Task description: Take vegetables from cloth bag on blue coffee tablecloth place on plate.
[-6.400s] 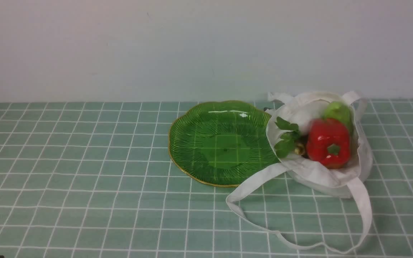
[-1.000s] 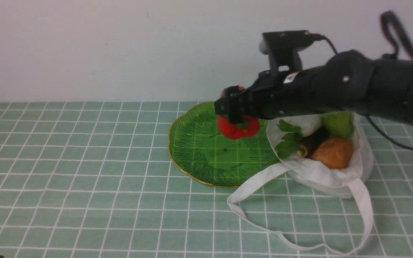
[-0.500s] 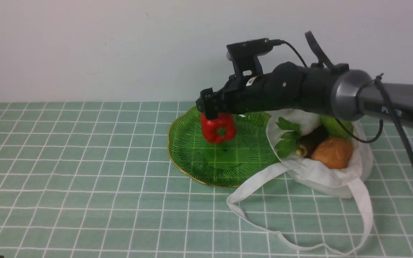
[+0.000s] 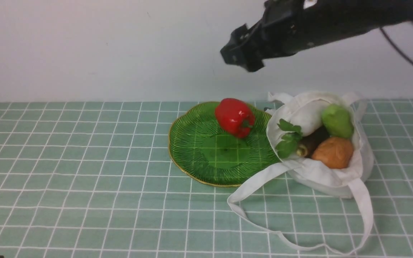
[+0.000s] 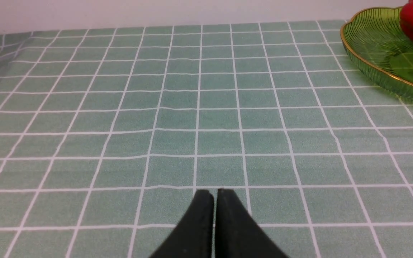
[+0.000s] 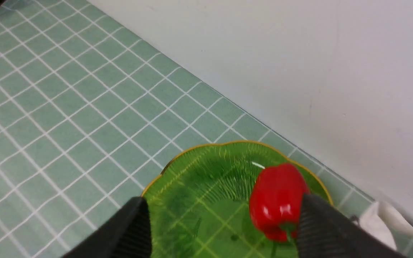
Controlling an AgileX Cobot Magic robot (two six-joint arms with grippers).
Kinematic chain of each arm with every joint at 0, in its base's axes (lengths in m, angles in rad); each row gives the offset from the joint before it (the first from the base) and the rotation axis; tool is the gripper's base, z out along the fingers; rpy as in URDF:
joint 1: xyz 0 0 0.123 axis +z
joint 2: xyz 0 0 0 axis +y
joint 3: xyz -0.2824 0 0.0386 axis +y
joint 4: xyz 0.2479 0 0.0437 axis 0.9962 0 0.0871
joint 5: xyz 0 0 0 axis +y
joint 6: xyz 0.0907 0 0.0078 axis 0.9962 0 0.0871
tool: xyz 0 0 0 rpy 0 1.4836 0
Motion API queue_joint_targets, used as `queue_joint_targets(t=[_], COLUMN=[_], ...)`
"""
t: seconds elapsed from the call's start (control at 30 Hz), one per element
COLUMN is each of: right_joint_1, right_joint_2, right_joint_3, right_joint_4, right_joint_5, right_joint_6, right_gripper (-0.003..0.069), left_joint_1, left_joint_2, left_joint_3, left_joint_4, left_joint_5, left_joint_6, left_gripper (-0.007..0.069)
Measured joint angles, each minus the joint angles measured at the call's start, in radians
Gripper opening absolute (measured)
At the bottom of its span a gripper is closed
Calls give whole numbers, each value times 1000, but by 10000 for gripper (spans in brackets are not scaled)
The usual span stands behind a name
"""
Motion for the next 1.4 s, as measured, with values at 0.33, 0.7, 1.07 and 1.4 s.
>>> queue_joint_targets(t=[0.33,0.7,1.07,1.4], right_joint_1=[-1,-1,-1,-1], right_joint_2=[-492,-1179,-1444,-1444], right_joint_3=[17,541,1141,1230], right_joint_4=[-247,-260,-260,-260], right_joint_5=[440,251,-223,-354], right_joint_6=[270,396,331,318], right_gripper=[10,-13,-14,-14], left_joint_1=[0,0,0,0], left_joint_2=[0,0,0,0], left_joint_3=[0,0,0,0], left_joint_4=[0,0,0,0], left_joint_5=[0,0,0,0], left_joint_6=[0,0,0,0], left_gripper=[-8,-8,-8,-8])
